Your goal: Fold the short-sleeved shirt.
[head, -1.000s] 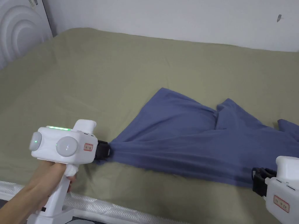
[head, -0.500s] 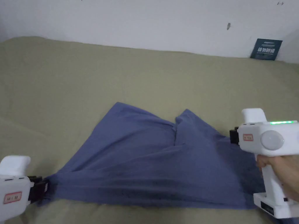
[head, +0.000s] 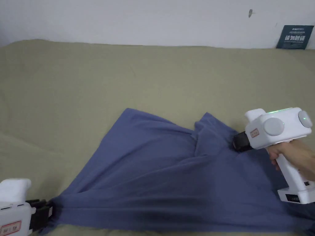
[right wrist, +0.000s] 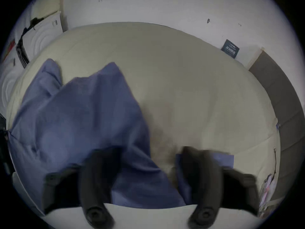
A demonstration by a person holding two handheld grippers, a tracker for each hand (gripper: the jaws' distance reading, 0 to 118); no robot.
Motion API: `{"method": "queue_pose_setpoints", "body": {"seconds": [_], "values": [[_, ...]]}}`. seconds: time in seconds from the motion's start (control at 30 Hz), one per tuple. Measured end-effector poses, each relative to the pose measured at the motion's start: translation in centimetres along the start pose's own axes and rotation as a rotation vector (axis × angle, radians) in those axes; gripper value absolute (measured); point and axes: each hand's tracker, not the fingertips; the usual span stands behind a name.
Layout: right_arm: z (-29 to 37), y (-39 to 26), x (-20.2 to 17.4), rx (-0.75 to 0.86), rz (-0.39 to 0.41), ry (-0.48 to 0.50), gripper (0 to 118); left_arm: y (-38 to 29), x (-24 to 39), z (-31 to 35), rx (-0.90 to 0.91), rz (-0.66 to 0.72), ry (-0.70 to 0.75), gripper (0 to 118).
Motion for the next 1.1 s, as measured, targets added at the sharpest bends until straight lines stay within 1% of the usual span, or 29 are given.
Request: {"method": "queue_pose_setpoints", "body": {"seconds": [0.03, 0.1, 0.13, 0.23, 0.33, 0.43, 0.57, 0.6, 0.73, 0.8, 0.83, 0.87, 0.9, 0.97, 1.1], "values": [[0.6, 0.1, -0.4, 0.026, 0.0, -0.005, 2, 0.0, 0.0, -0.1, -0.001, 0.003, 0.003, 3], [1.9, -0.3, -1.5, 0.072, 0.052, -0.073, 2, 0.0, 0.2, 0.3, -0.002, 0.011, 0.006, 3], [2.6, -0.4, -1.7, 0.069, 0.051, -0.047, 2, 0.1, 0.3, 0.5, -0.003, 0.013, 0.012, 3], [6.7, -0.9, -1.7, 0.166, 0.085, -0.083, 2, 0.4, 0.5, 2.0, 0.02, 0.006, 0.02, 3], [11.8, -1.1, -0.9, 0.246, 0.068, -0.08, 2, 1.4, 0.6, 4.2, 0.077, 0.029, 0.009, 3], [17.9, -1.3, -0.3, 0.354, 0.061, -0.116, 2, 3.4, 1.6, 7.1, 0.154, 0.012, 0.011, 3], [25.9, -1.7, 1.0, 0.51, 0.005, -0.178, 2, 6.5, 3.0, 11.0, 0.255, -0.012, 0.001, 3], [27.9, -1.7, 1.5, 0.544, -0.005, -0.186, 2, 7.4, 3.6, 12.0, 0.288, -0.019, 0.017, 3], [34.3, -1.4, 2.8, 0.634, -0.03, -0.229, 2, 12.3, 5.2, 15.9, 0.377, -0.012, 0.003, 3], [37.0, -0.9, 3.4, 0.682, -0.034, -0.281, 2, 15.3, 6.1, 17.9, 0.415, -0.021, 0.008, 3], [37.9, -0.6, 3.8, 0.688, -0.039, -0.282, 2, 16.6, 6.6, 18.8, 0.437, -0.036, 0.028, 3], [39.0, -0.4, 4.2, 0.716, -0.064, -0.301, 2, 18.0, 7.0, 19.4, 0.458, -0.058, 0.057, 3], [39.7, 0.0, 4.6, 0.728, -0.083, -0.3, 2, 19.3, 7.4, 20.1, 0.471, -0.061, 0.077, 3], [40.6, 0.8, 5.4, 0.736, -0.124, -0.284, 2, 21.6, 7.9, 20.9, 0.475, -0.064, 0.077, 3], [40.7, 2.9, 6.4, 0.75, -0.18, -0.295, 2, 25.3, 9.3, 21.6, 0.503, -0.048, 0.1, 3]]}}
